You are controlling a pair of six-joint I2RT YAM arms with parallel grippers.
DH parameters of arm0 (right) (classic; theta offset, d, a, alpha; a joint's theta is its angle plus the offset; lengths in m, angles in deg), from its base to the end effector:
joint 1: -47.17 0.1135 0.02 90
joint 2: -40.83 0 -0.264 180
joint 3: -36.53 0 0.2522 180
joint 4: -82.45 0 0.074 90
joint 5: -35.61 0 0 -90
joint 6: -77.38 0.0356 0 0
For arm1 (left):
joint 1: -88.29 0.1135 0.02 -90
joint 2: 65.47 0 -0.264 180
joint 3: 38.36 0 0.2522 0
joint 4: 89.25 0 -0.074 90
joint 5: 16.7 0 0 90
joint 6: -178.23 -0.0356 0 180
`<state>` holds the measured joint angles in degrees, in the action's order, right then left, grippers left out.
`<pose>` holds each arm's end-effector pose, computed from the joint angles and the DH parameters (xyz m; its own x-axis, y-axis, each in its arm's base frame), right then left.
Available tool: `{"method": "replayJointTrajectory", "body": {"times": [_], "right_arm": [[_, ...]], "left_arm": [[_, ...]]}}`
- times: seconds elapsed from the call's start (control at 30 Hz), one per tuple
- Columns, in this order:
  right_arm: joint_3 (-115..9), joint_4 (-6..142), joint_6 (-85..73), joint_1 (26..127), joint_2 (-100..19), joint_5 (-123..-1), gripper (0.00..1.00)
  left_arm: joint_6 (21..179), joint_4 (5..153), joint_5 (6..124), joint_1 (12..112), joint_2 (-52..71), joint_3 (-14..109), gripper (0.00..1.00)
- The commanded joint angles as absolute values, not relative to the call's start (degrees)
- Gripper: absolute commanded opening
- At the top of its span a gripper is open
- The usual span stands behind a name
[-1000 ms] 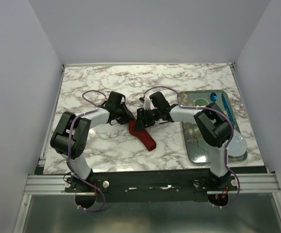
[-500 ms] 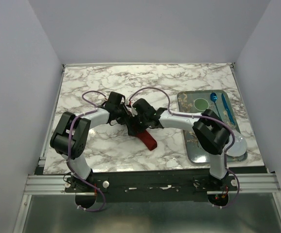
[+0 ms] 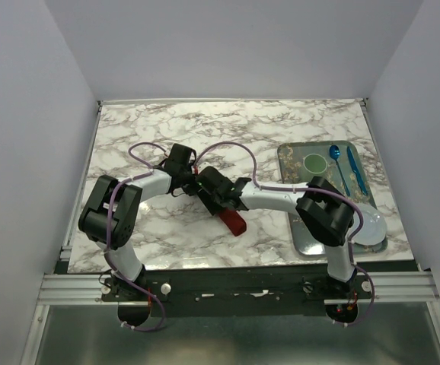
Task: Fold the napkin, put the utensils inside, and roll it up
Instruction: Roll the napkin with the utensil
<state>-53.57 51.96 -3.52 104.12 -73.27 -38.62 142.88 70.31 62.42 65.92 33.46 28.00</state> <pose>0.2378 0.3477 0.1638 -0.5523 -0.5698 -0.6085 -0.6413 0.7568 -0.1266 0.3110 -0.1353 0.1515 -0.8178 -0.5296 -0.2251 -0.3255 0.7483 -0.5780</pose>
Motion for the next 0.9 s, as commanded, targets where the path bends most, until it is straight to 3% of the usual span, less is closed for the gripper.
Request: {"method": "replayJointTrajectory", "body": {"times": [0.0, 0.13, 0.23, 0.6, 0.87], "right_arm": [[-55.19, 50.93, -3.22, 104.12, -75.09, -35.05, 0.58], [-55.10, 51.20, -2.95, 104.04, -75.80, -35.58, 0.48], [-54.75, 51.55, -2.69, 104.12, -76.06, -35.23, 0.46], [-54.05, 51.55, -0.41, 102.72, -76.86, -35.05, 0.45], [-56.41, 48.83, 0.30, 94.82, -76.59, -42.15, 0.46]], "left_arm": [[143.16, 68.99, 63.10, 65.44, 32.70, 26.90, 0.48], [143.69, 69.42, 63.10, 66.23, 30.51, 26.64, 0.72], [143.60, 68.99, 62.67, 68.24, 29.19, 26.90, 0.78], [140.97, 66.79, 58.18, 80.28, 22.25, 25.68, 0.85], [137.71, 63.45, 56.25, 82.58, 12.23, 25.15, 0.86]]}}
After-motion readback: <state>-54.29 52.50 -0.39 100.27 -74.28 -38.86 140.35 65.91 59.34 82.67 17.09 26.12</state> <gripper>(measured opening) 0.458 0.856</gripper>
